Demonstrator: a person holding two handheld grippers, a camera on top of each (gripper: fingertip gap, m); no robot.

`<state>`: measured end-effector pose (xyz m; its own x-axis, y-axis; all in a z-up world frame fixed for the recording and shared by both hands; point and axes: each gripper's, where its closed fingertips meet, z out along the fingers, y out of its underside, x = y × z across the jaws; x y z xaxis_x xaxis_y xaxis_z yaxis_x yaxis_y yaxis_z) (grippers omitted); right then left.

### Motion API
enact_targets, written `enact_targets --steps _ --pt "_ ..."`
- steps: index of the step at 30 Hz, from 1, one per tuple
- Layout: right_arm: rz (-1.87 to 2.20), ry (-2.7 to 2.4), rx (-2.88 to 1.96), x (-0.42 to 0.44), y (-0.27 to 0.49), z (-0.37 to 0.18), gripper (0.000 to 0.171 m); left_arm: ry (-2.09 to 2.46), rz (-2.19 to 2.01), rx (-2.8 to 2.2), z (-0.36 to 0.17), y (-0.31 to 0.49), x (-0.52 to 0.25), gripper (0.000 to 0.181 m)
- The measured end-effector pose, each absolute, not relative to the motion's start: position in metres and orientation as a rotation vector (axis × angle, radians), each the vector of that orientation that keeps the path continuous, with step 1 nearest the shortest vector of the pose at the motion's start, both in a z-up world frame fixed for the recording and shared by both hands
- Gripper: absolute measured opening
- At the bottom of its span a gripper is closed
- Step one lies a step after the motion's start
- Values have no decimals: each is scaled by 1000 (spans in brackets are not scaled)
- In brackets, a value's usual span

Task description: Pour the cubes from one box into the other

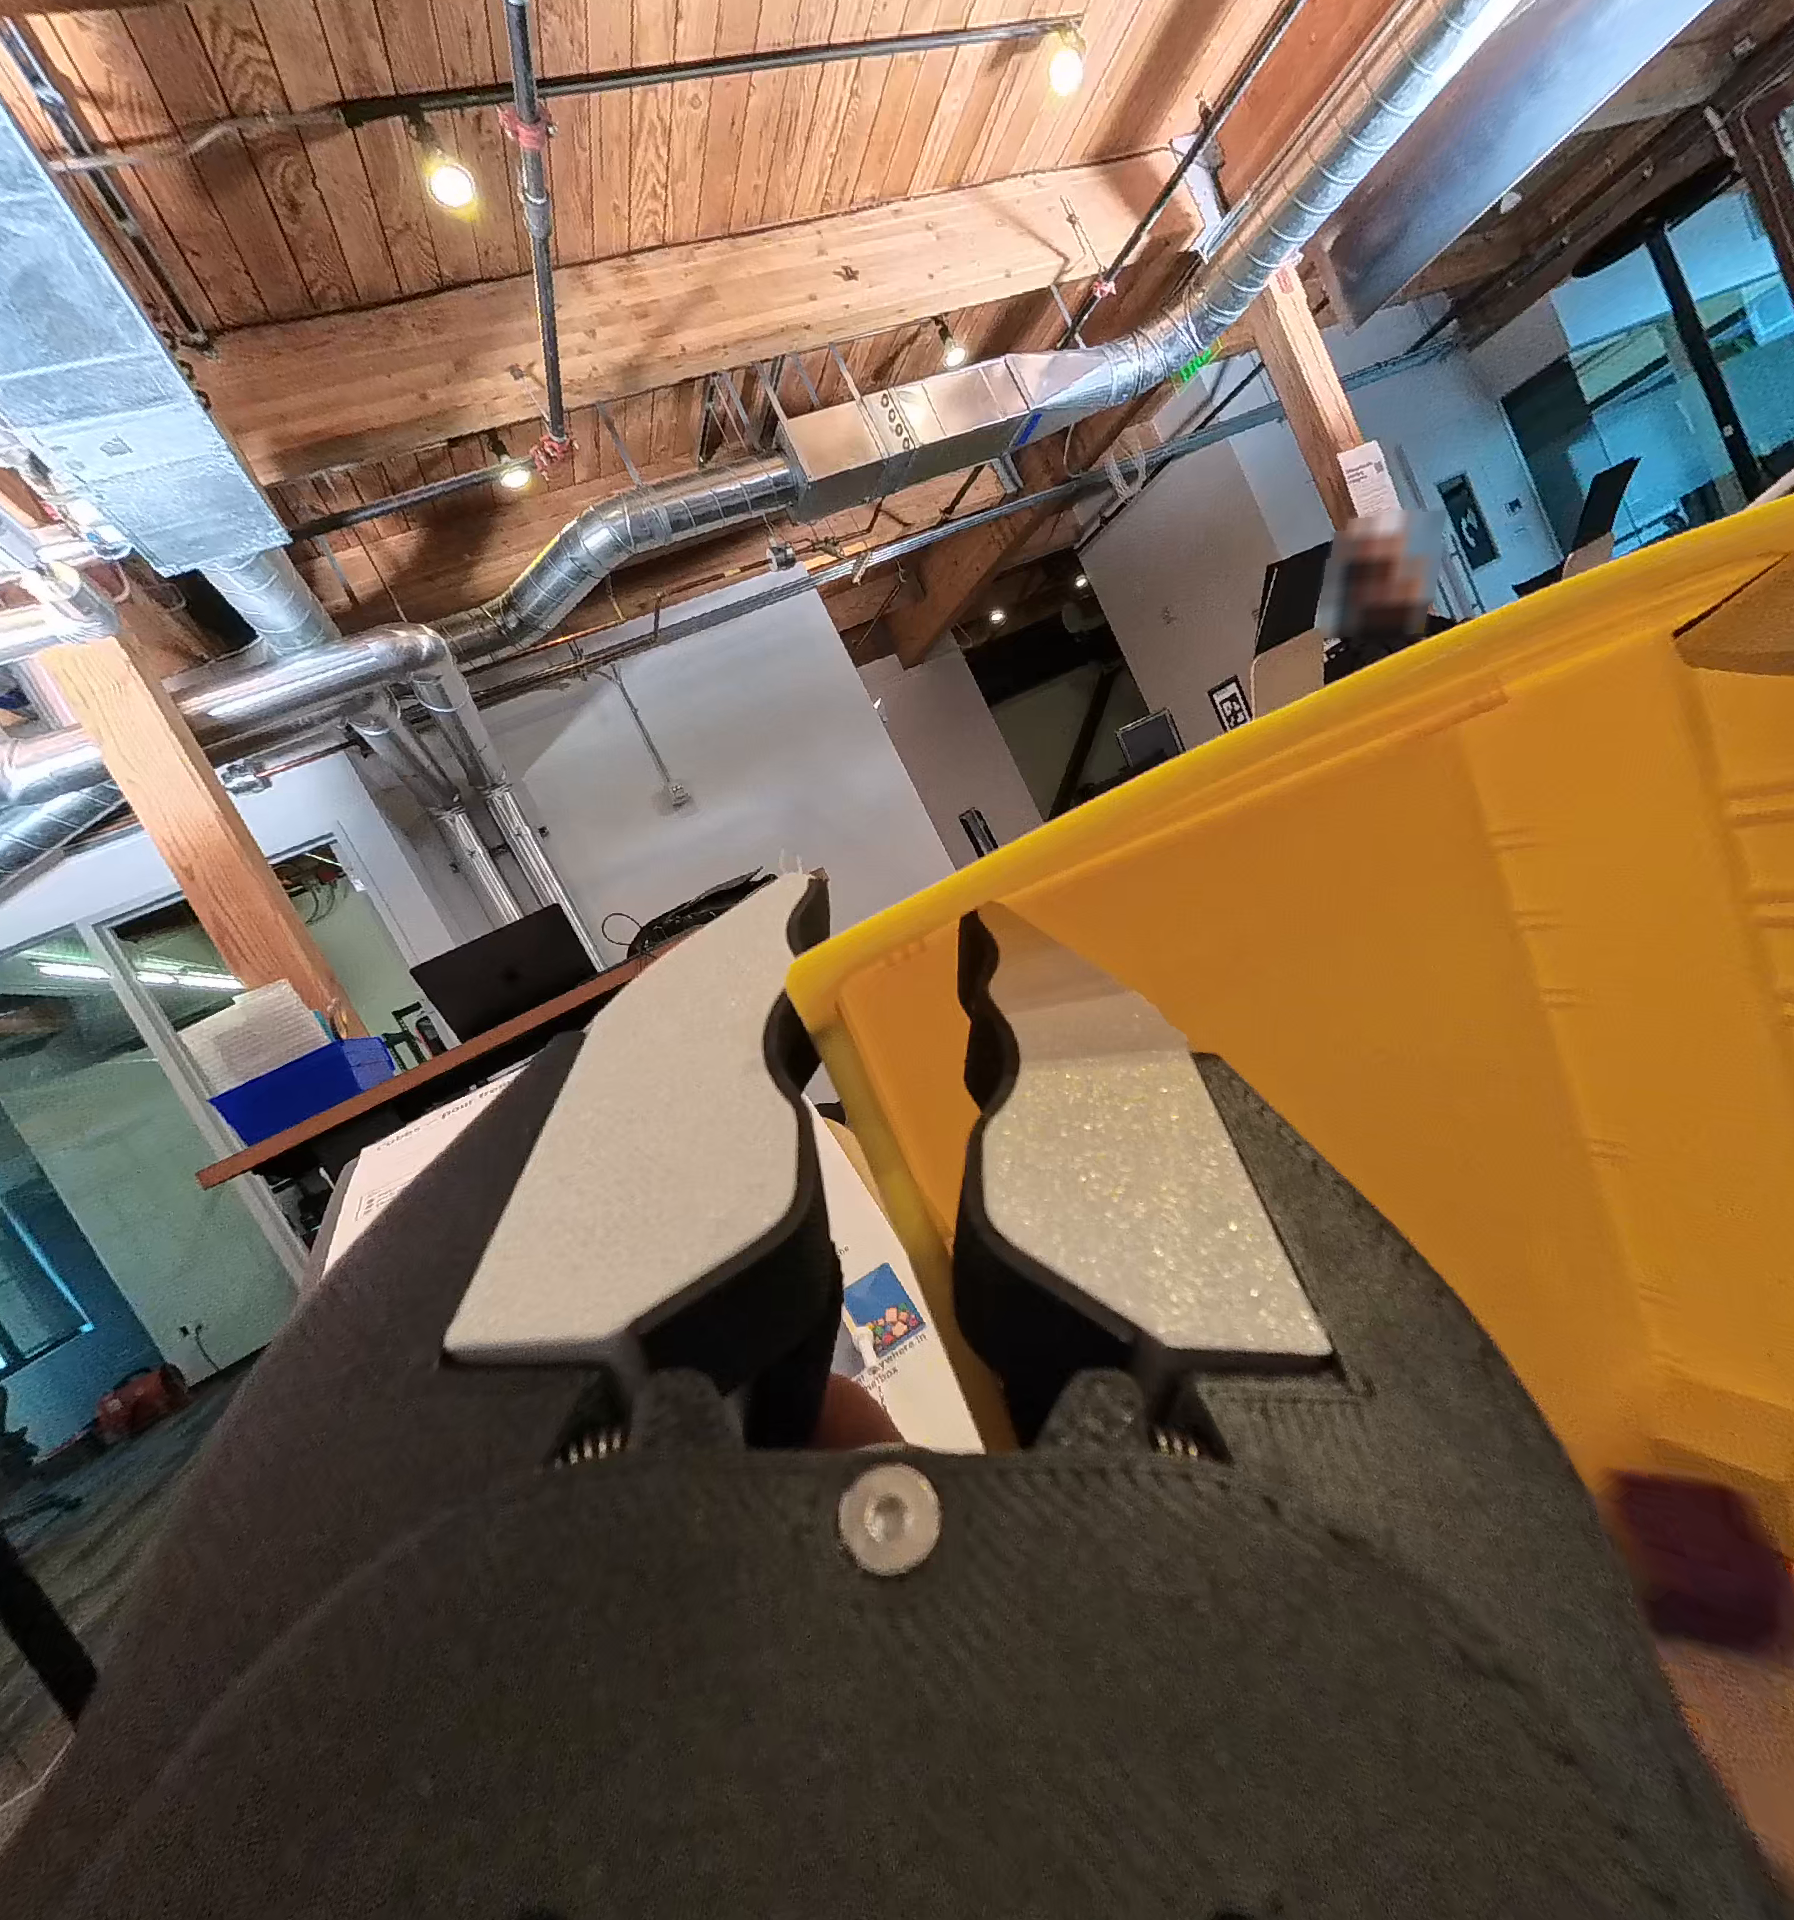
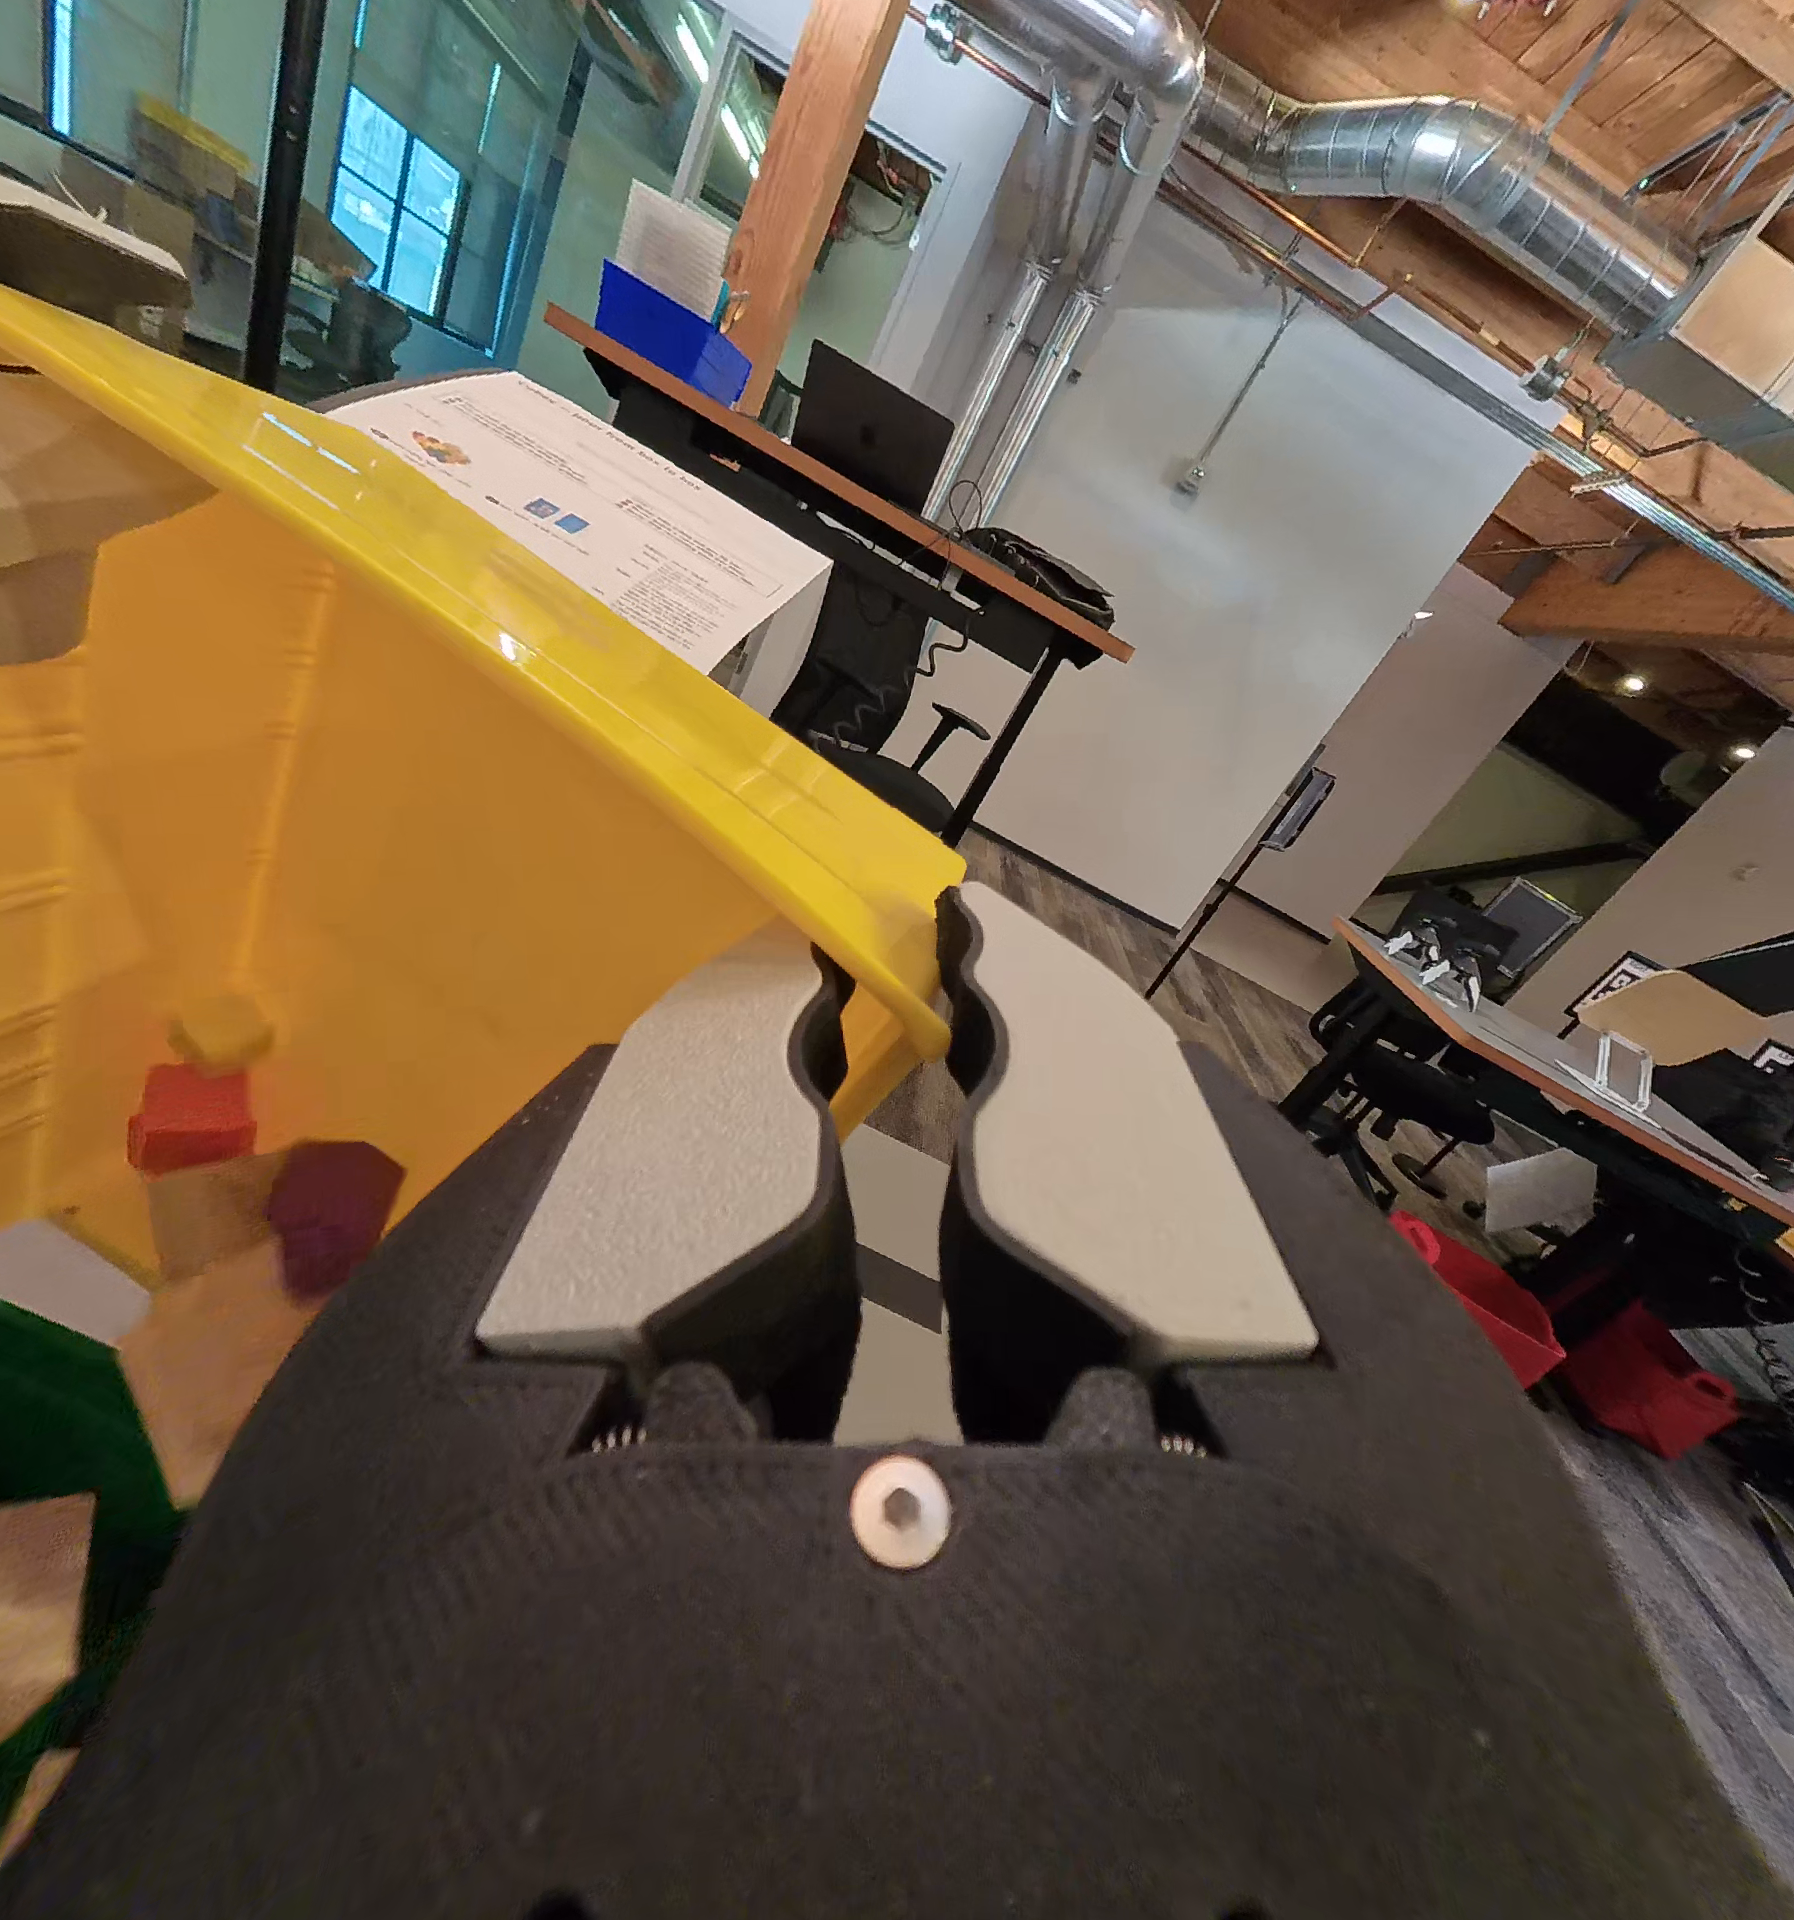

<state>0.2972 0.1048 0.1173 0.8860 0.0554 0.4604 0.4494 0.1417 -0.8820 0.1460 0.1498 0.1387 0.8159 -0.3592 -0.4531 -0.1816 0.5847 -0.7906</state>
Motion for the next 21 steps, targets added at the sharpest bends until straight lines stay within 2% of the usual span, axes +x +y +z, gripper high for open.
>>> enact_targets --steps 21 --pt "-319 -449 -1343 288 81 137 11 595 -123 -892 158 124 136 24"
